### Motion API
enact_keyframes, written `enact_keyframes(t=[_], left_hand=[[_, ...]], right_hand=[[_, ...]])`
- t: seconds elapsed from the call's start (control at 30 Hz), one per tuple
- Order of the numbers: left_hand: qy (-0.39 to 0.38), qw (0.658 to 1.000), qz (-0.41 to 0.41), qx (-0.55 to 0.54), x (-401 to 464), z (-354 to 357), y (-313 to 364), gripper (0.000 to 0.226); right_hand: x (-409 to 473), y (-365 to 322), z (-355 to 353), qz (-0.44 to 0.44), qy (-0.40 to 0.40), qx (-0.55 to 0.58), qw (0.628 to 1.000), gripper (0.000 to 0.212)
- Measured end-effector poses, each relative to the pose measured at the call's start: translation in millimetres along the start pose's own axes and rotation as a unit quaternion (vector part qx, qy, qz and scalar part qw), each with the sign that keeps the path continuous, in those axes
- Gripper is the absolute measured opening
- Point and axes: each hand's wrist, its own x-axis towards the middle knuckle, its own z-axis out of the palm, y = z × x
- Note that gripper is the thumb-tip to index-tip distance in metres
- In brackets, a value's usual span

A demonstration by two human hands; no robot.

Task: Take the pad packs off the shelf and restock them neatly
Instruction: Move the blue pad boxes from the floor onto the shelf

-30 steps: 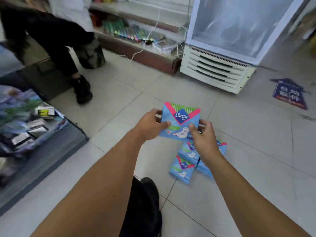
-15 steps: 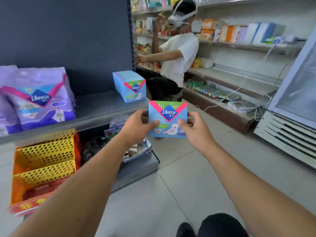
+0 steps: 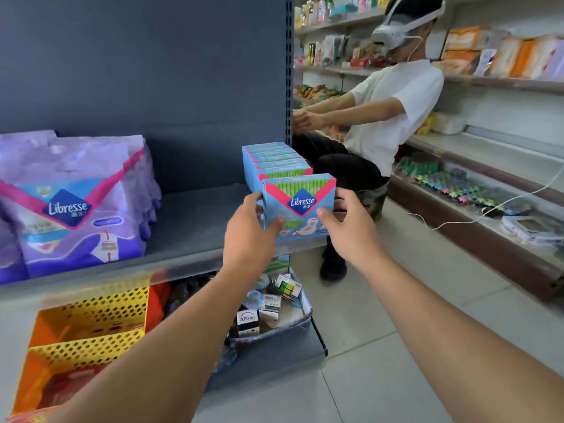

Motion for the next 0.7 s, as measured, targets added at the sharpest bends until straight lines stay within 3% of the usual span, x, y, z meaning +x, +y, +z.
enact_keyframes(t=[0.2,0.7], left_hand=[[0.057,0.996,-0.01,0.066,53,23,-20,0.05],[0.021,0.991,-0.069,0.108,56,38,-26,0.039]], right_hand=[[63,16,33,-0.013,-0.003,0.0,1.0,0.033],[66,38,39,-0.005,-0.037,-0.047,0.998,0.035]])
